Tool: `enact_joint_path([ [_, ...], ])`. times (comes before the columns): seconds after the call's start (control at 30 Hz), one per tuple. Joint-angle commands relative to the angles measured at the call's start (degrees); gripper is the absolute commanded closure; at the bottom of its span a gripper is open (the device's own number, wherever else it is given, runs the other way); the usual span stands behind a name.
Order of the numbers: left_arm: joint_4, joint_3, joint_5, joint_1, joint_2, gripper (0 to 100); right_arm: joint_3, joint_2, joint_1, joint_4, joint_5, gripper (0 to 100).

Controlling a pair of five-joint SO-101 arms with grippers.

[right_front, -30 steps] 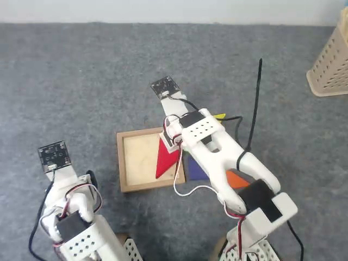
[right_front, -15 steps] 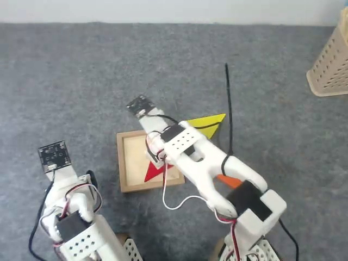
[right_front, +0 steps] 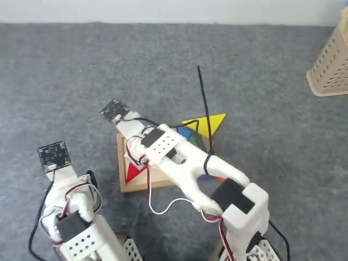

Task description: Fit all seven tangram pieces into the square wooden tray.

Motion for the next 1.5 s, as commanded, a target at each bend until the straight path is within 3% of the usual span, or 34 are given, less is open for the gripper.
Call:
enact_joint_path([
  [0.0, 0.2, -1.1, 0.5, 0.2, -0.6, 77, -2.3, -0.2, -2.7, -0.8, 4.1, 90.4],
  [0.4, 0.2, -1.1, 0.5, 0.2, -0.6, 77, 2.4, -20.0, 3.7, 11.9, 4.6, 91.7],
  [0.57, 0.2, -1.1, 0.5, 0.2, -0.6, 77, 17.8, -25.8, 4.5, 0.3, 8.5, 95.7],
  [0.97, 0.2, -1.1, 0.5, 0.2, -0.6, 77, 18.7, -12.4, 1.7, -8.7, 8.6, 95.7],
  [1.47, 0.2, -1.1, 0.5, 0.2, -0.6, 77, 11.5, -6.6, -0.8, -6.7, 8.4, 95.6],
])
